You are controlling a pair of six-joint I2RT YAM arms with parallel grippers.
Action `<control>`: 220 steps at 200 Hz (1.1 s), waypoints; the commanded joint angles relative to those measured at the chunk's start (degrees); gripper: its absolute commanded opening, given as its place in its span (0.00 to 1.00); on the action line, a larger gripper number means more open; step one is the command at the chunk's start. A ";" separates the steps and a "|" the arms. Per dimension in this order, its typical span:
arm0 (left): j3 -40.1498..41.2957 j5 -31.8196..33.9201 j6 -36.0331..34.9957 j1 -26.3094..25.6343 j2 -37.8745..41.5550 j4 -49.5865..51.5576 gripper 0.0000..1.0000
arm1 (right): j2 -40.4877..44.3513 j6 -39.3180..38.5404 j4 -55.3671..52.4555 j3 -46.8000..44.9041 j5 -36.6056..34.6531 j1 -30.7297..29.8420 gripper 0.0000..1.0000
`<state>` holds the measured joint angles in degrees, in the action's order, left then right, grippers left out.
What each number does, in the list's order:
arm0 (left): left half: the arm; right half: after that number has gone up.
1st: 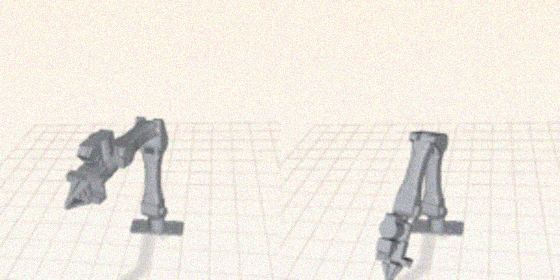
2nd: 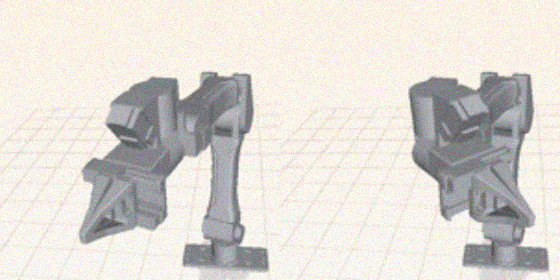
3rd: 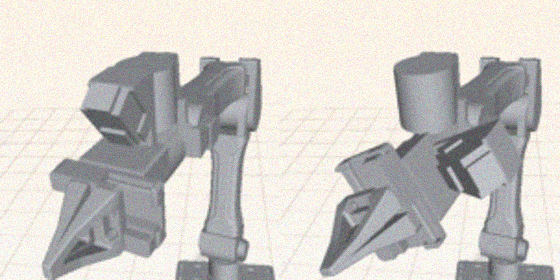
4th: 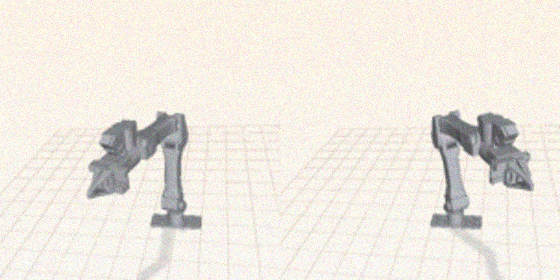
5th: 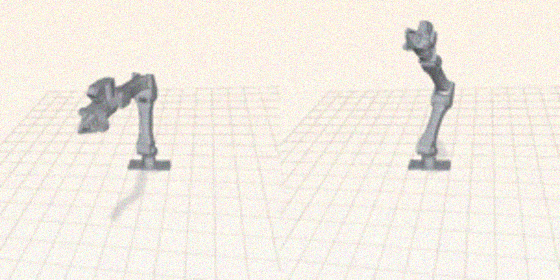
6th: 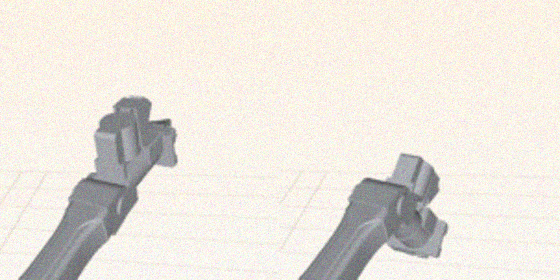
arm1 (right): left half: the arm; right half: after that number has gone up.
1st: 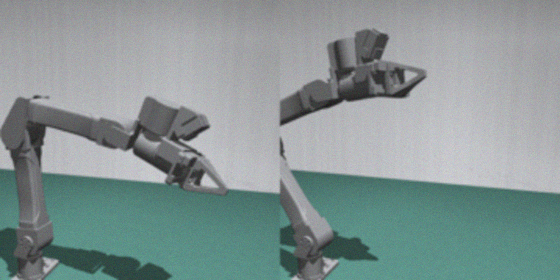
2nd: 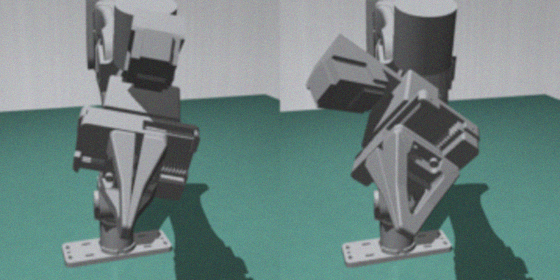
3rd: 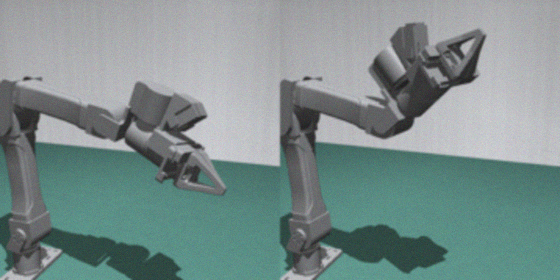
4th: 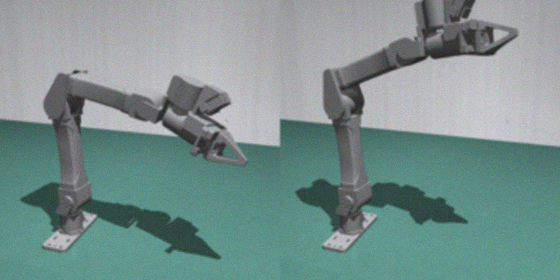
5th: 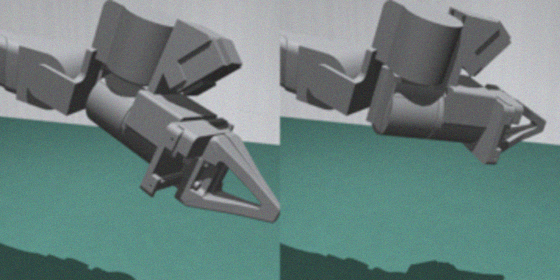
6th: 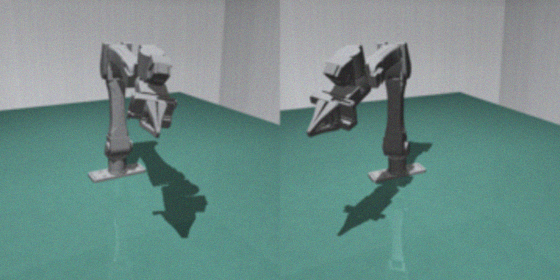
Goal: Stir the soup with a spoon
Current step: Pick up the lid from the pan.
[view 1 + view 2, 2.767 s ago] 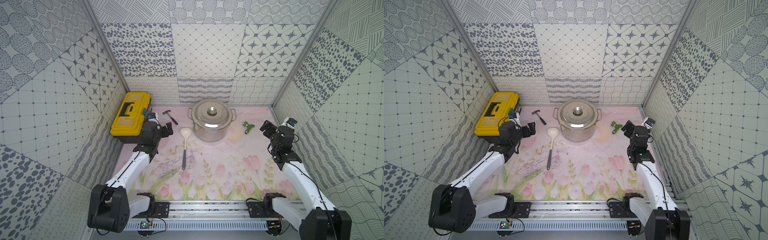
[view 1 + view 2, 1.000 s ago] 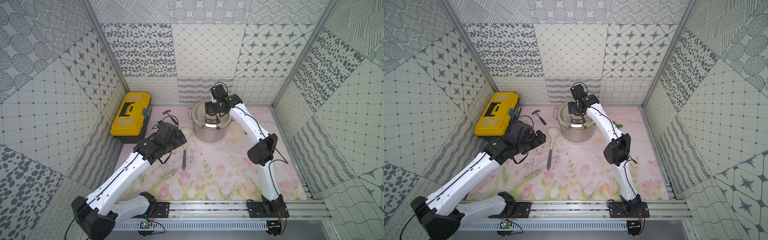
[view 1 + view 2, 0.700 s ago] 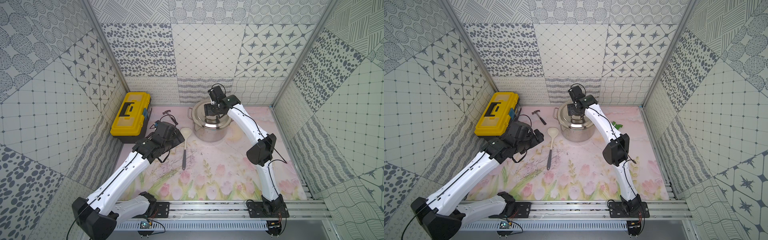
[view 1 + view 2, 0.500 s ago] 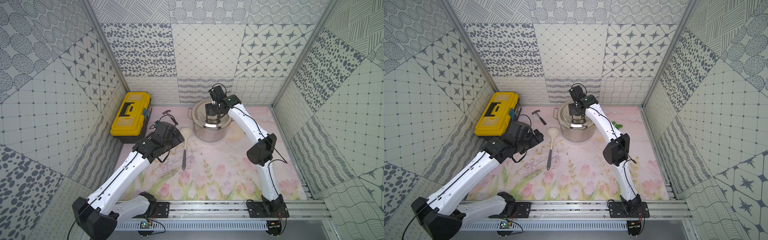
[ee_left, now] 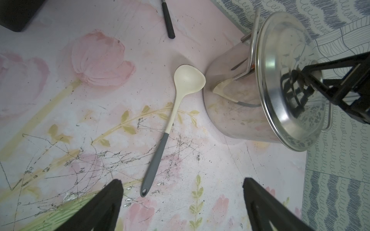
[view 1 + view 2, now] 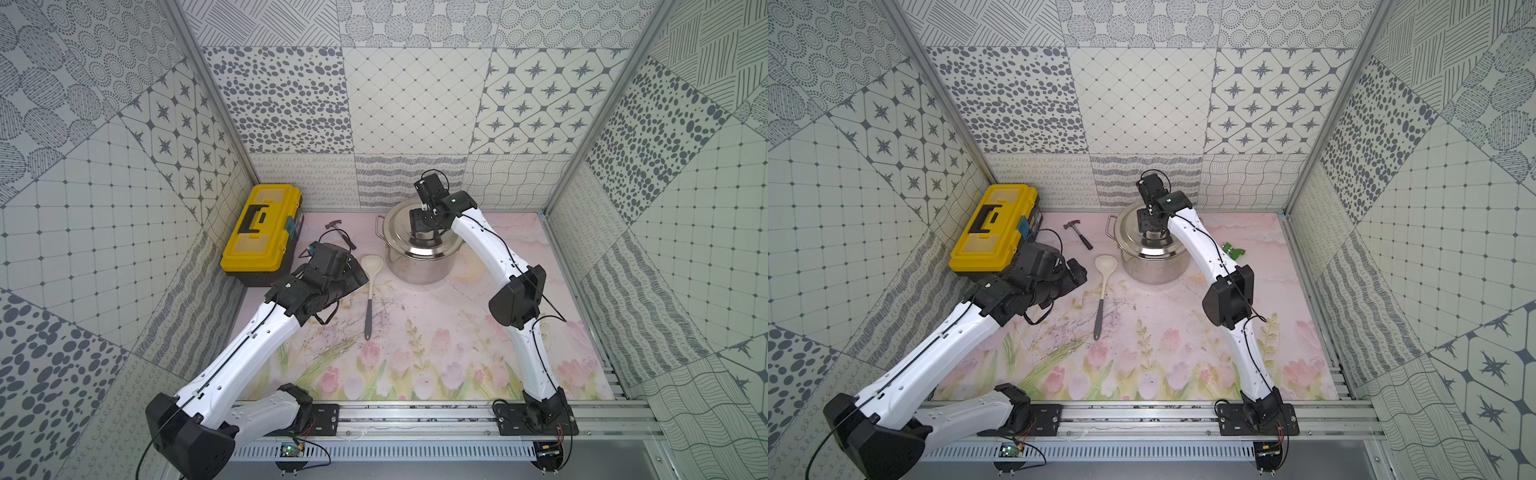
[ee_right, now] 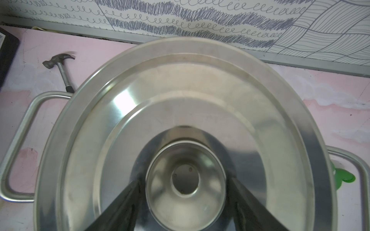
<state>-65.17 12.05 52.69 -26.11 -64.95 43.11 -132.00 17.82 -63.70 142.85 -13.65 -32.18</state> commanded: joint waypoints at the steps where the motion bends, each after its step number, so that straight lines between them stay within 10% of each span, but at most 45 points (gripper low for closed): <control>1: -0.22 -0.36 -0.30 0.35 -0.09 0.99 0.97 | -1.38 0.47 0.47 1.82 -0.33 0.19 0.66; 164: -2.49 -0.81 -0.34 0.33 -1.45 -0.95 0.97 | 1.83 -3.50 0.40 16.06 -0.24 -0.93 0.09; 220: -4.06 -0.85 -1.86 0.37 -1.06 -5.85 0.97 | 17.49 -3.58 0.58 -3.73 -0.91 -4.37 0.00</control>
<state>-67.53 11.11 52.58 -26.04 -66.41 41.80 -123.96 15.44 -65.78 146.93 -13.34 -33.95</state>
